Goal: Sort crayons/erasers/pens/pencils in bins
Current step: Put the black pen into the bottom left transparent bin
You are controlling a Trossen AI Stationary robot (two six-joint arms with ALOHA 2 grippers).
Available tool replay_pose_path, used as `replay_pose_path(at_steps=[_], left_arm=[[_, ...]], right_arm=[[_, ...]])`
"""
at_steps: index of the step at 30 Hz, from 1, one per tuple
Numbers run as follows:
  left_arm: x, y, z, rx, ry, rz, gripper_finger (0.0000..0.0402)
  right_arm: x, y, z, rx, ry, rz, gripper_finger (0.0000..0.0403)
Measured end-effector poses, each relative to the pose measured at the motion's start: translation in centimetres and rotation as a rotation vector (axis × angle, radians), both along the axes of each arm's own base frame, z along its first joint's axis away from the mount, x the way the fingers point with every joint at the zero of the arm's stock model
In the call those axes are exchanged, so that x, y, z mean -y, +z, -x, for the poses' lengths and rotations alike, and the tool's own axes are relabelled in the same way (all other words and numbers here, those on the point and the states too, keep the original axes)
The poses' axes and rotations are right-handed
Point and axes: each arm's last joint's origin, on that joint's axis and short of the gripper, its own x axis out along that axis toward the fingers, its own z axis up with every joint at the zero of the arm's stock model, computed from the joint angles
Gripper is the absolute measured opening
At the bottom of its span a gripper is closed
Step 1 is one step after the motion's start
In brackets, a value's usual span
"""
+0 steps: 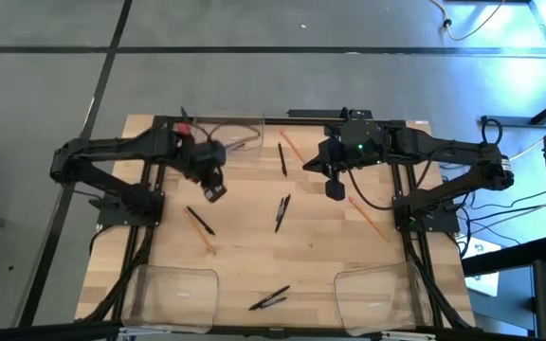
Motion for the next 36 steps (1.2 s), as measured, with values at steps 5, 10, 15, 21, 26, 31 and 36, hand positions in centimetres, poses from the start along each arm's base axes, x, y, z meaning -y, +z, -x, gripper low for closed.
replay_pose_path(at_steps=[5, 10, 15, 21, 26, 31, 36], left_arm=[[3.1, -0.2, 0.1, -0.037, -0.162, -0.006, 0.0082], [5.5, -0.2, 0.3, -0.041, -0.333, -0.030, 0.0082], [7.2, -0.2, 0.6, -0.039, -0.412, -0.047, 0.0082], [8.5, -1.9, 1.2, -0.090, -0.472, -0.089, 0.0082], [9.4, -5.6, 1.2, -0.112, -0.512, -0.094, 0.0082], [9.7, -9.0, 1.4, -0.110, -0.573, -0.109, 0.0082], [9.4, -10.8, 2.1, -0.167, -0.546, -0.106, 0.0082]], right_arm=[[0.0, 0.0, 0.0, 0.000, 0.002, 0.000, 0.0017], [-0.2, 0.0, 0.0, -0.001, 0.063, -0.040, 0.0017], [-0.4, -0.1, 0.1, -0.007, 0.103, -0.067, 0.0017], [-0.4, -0.1, 0.1, -0.009, 0.103, -0.068, 0.0017], [-0.4, -0.1, 0.1, -0.008, 0.103, -0.068, 0.0017], [-0.4, -0.1, 0.1, -0.009, 0.104, -0.068, 0.0017], [-0.4, -0.1, 0.1, -0.009, 0.104, -0.068, 0.0017]])
